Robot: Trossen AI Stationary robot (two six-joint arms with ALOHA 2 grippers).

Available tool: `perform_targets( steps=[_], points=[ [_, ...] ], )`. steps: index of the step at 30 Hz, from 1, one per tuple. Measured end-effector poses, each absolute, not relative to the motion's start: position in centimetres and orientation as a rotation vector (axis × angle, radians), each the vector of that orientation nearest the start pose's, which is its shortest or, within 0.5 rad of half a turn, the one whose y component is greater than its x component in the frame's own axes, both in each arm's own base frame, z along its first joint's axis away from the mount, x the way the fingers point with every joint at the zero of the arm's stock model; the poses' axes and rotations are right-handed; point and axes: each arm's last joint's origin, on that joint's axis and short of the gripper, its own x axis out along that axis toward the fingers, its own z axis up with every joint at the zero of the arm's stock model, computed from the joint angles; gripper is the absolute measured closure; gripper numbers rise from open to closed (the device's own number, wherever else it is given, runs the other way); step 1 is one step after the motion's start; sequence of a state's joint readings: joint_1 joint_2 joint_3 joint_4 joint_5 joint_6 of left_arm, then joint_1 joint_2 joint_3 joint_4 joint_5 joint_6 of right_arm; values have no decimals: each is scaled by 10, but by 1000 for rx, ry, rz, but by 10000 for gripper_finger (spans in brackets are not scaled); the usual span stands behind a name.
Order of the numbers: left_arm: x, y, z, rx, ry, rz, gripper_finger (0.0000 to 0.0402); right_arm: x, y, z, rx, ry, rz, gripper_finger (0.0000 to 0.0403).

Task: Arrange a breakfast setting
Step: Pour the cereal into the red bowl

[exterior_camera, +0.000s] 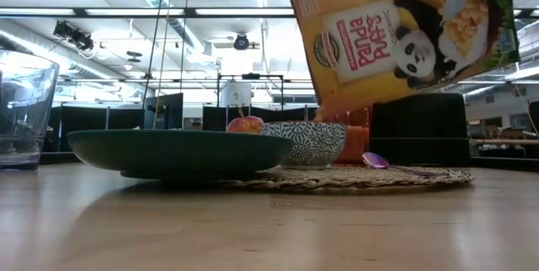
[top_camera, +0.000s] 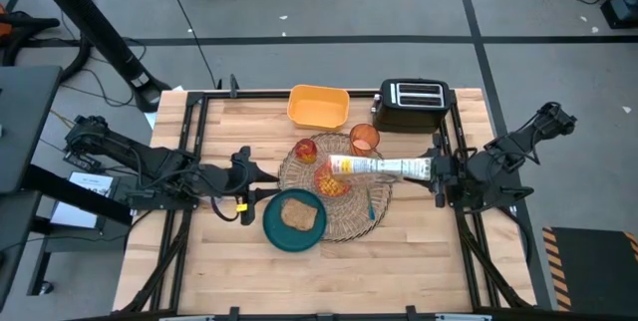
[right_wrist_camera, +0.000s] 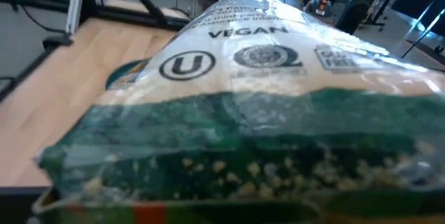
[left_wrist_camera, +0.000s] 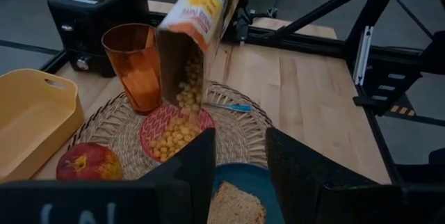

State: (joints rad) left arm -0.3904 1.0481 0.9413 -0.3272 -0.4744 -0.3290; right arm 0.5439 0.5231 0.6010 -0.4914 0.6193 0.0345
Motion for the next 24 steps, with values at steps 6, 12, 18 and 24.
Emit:
perform_targets(
  steps=[6,12,18,24],
  points=[
    [212,-73,328,-148,362,143,267,107,47,278,-184,337,-49,202],
    [212,-73,328,-148,361,143,267,113,49,282,-192,301,-68,202],
    [212,-74,328,-153,360,125,267,123,51,278,-213,325,-99,202],
    [212,-74,328,-155,358,123,267,129,50,278,-229,322,-133,202]
  ],
)
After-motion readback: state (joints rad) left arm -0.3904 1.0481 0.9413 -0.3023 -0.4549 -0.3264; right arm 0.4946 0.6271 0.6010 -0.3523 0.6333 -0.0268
